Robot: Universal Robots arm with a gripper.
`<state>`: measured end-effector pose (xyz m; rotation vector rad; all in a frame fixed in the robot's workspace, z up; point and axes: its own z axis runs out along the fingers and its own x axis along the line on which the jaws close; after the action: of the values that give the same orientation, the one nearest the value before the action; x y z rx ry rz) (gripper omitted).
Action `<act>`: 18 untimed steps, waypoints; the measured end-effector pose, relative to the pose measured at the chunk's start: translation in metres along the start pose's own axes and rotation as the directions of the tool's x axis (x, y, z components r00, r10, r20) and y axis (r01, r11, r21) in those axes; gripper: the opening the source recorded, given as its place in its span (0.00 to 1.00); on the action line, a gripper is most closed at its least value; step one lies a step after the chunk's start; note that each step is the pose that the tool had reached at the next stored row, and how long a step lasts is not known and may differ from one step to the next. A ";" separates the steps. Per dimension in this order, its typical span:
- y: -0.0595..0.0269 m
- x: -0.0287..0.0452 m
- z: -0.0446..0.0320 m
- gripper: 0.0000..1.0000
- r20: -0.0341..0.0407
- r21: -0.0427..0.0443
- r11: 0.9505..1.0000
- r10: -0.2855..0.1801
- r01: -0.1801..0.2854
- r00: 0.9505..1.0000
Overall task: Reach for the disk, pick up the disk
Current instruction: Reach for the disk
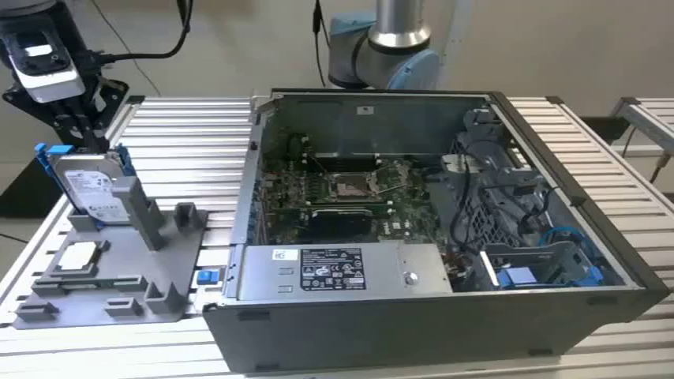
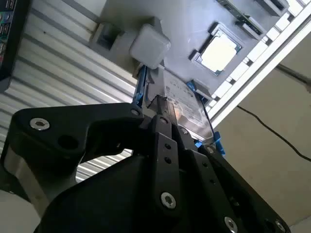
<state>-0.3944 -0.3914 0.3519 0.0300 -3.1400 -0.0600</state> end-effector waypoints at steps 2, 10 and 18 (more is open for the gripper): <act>0.0000 0.0000 0.0000 0.00 0.000 0.000 1.000 0.000 0.000 1.000; 0.0000 0.0000 0.0000 0.00 0.000 0.000 1.000 0.000 0.000 1.000; 0.0122 0.0002 0.0005 0.00 0.000 0.000 1.000 0.002 -0.002 1.000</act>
<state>-0.3948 -0.3792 0.3519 0.0276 -3.1401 -0.0599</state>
